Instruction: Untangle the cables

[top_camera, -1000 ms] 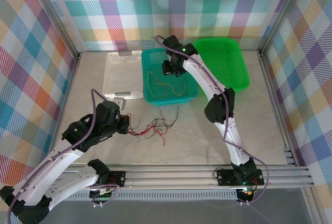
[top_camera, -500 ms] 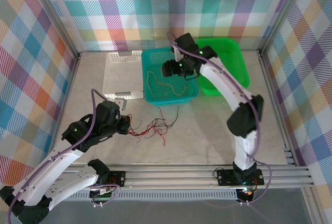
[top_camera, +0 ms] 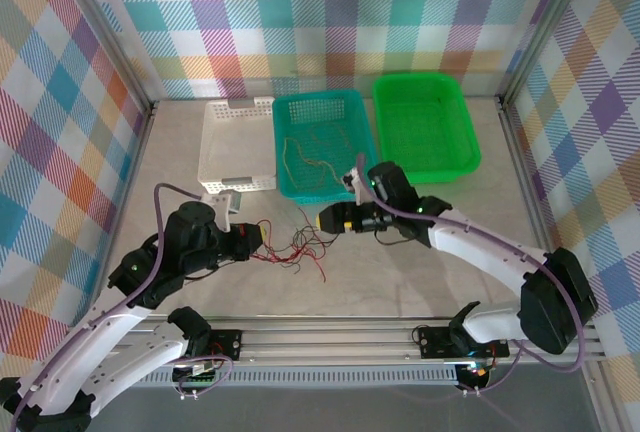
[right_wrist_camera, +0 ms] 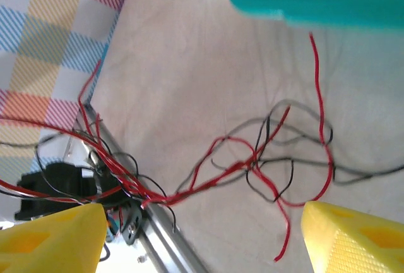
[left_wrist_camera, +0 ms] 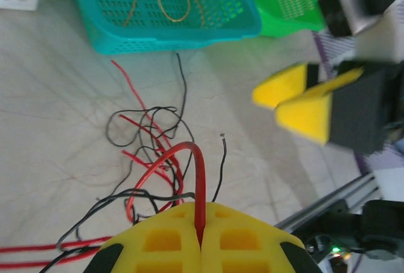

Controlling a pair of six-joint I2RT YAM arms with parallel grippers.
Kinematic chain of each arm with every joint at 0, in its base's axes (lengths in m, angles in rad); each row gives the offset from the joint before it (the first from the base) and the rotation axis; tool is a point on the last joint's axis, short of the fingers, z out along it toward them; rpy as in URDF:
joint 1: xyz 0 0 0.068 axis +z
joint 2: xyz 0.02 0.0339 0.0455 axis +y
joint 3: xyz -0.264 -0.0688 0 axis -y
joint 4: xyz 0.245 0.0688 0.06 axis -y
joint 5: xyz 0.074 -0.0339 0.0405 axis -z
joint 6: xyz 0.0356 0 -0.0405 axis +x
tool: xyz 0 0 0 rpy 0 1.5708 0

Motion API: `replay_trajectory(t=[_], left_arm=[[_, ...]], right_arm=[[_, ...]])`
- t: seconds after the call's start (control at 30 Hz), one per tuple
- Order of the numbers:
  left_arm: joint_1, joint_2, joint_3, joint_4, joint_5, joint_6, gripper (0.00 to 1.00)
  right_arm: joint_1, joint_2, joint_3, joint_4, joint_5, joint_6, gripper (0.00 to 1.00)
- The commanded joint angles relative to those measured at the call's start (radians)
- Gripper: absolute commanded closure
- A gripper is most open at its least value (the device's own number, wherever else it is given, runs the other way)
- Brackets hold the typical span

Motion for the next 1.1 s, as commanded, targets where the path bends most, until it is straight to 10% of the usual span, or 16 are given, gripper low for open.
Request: replay_trajectory(t=[0.0,0.63,1.07], left_arm=[[0.001,-0.02,-0.032,0.124,0.06,-0.071,1.0],[-0.012,-0.111,-0.068,0.152,0.031,-0.073,1.0],[-0.017,-0.145,-0.067,0.101,0.006,-0.058,1.0]], right_arm=[[0.047,-0.025,-0.063,0.233,-0.037,0.086,0.19],[0.109,0.276,-0.037,0.404,0.025,0.266,0.28],[0.111,0.243,-0.003,0.231,0.206,0.251,0.96]])
